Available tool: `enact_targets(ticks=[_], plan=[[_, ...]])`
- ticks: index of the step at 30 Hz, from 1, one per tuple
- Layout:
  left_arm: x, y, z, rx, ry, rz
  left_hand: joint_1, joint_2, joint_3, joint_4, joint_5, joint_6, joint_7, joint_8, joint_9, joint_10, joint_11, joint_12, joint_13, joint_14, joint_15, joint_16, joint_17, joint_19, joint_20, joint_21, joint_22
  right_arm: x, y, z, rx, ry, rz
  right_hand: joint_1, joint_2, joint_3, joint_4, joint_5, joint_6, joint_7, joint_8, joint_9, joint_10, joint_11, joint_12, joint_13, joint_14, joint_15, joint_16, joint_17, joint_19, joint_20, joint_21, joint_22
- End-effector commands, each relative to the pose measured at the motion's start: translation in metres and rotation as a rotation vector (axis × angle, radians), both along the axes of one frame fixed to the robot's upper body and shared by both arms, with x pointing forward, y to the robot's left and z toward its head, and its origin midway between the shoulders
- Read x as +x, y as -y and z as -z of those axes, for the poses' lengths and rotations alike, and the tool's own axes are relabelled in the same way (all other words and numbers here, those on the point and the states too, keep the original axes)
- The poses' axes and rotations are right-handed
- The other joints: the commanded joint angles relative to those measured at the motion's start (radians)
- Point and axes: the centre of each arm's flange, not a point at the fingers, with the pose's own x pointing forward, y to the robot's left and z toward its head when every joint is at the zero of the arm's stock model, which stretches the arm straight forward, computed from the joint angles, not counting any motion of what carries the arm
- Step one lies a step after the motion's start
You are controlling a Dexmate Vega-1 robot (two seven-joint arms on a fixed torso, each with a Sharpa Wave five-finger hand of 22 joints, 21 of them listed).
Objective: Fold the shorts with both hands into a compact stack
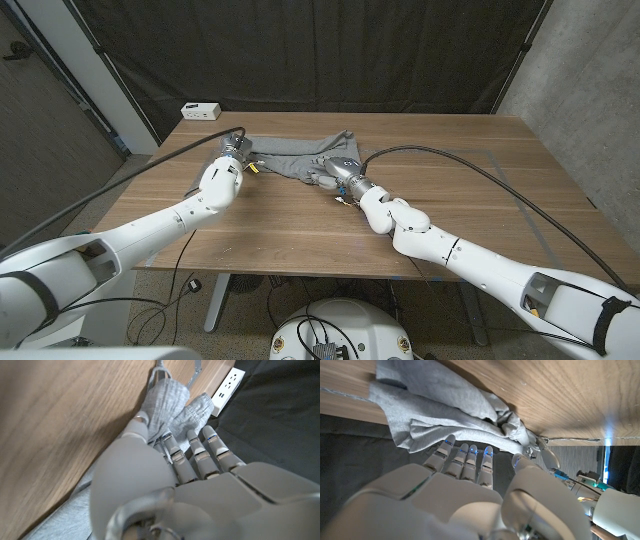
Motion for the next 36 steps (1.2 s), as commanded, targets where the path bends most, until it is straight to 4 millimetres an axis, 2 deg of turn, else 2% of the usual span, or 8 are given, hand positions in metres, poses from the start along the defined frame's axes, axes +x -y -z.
enact_targets(ticks=[1,6,10,13,19,26,36], plan=[[0.007,0.008,0.006,0.096,0.079,0.001,0.1,0.046,0.04,0.002,-0.099,0.101,0.003,0.016,0.009,0.092,0.003,0.005,0.008,0.048,-0.186,0.007,0.009,0.022,-0.011,0.018,0.004,0.014,-0.003,0.002,-0.05,-0.091,0.03,-0.038,0.003,-0.012,0.024,-0.002,0.027,-0.001,0.009,0.003,-0.003,0.007,0.004,0.002,-0.012,-0.003,0.009,0.005,-0.002,0.003,-0.004,0.002],[0.009,0.012,0.004,0.146,0.098,0.007,0.126,0.055,0.046,0.008,-0.129,0.143,0.005,0.026,0.012,0.133,0.006,0.009,0.011,0.073,-0.19,0.013,0.013,0.023,-0.017,0.025,0.004,0.019,-0.006,0.002,-0.122,-0.12,0.067,-0.077,0.001,-0.028,0.047,-0.003,0.023,0.003,0.005,0.004,-0.007,0.013,0.004,0.002,-0.023,0.0,0.011,0.007,-0.015,0.008,-0.009,0.003],[0.011,0.017,0.002,0.191,0.106,0.013,0.136,0.056,0.047,0.011,-0.137,0.178,0.005,0.038,0.015,0.144,0.007,0.008,0.013,0.087,-0.19,0.013,0.014,0.023,-0.019,0.029,0.005,0.021,-0.004,0.005,-0.124,-0.136,0.075,-0.115,0.0,-0.043,0.064,-0.001,0.028,0.003,0.005,0.005,0.013,0.019,0.012,0.002,-0.003,-0.001,0.022,0.008,-0.007,0.009,-0.005,0.004],[0.012,0.021,0.001,0.23,0.112,0.017,0.145,0.056,0.045,0.014,-0.141,0.215,0.003,0.053,0.018,0.156,0.005,0.007,0.018,0.094,-0.189,0.011,0.016,0.022,-0.022,0.033,0.005,0.023,-0.003,0.005,-0.136,-0.149,0.084,-0.126,0.0,-0.046,0.067,-0.001,0.034,0.004,0.007,0.004,0.017,0.016,0.013,0.002,0.001,-0.001,0.024,0.008,-0.003,0.009,-0.004,0.004],[0.01,0.026,-0.002,0.302,0.124,0.052,0.146,0.059,0.041,0.021,-0.143,0.235,0.001,0.063,0.021,0.168,0.006,0.013,0.027,0.111,-0.189,0.017,0.02,0.021,-0.024,0.035,0.005,0.027,-0.001,0.006,-0.137,-0.15,0.087,-0.137,0.001,-0.049,0.069,0.001,0.046,0.004,0.01,0.004,0.022,0.015,0.014,0.002,0.001,-0.001,0.024,0.007,-0.003,0.009,-0.004,0.004],[-0.002,0.031,-0.011,0.409,0.164,0.092,0.142,0.063,0.035,0.03,-0.14,0.245,0.002,0.079,0.035,0.18,0.008,0.021,0.039,0.125,-0.189,0.021,0.023,0.014,-0.019,0.036,0.005,0.031,-0.001,0.008,-0.149,-0.157,0.086,-0.148,0.002,-0.051,0.07,0.002,0.05,0.004,0.01,0.004,0.022,0.015,0.014,0.002,-0.002,-0.001,0.023,0.007,-0.007,0.006,-0.006,0.003],[-0.022,0.033,-0.03,0.568,0.229,0.124,0.129,0.066,0.047,0.048,-0.128,0.234,0.001,0.098,0.053,0.176,0.006,0.025,0.056,0.126,-0.183,0.008,0.018,0.006,-0.015,0.038,0.006,0.03,-0.004,0.01,-0.155,-0.145,0.071,-0.158,0.004,-0.051,0.068,0.005,0.051,0.004,0.009,0.004,0.024,0.015,0.013,0.002,-0.009,-0.005,0.019,0.004,-0.011,0.005,-0.008,0.003]])
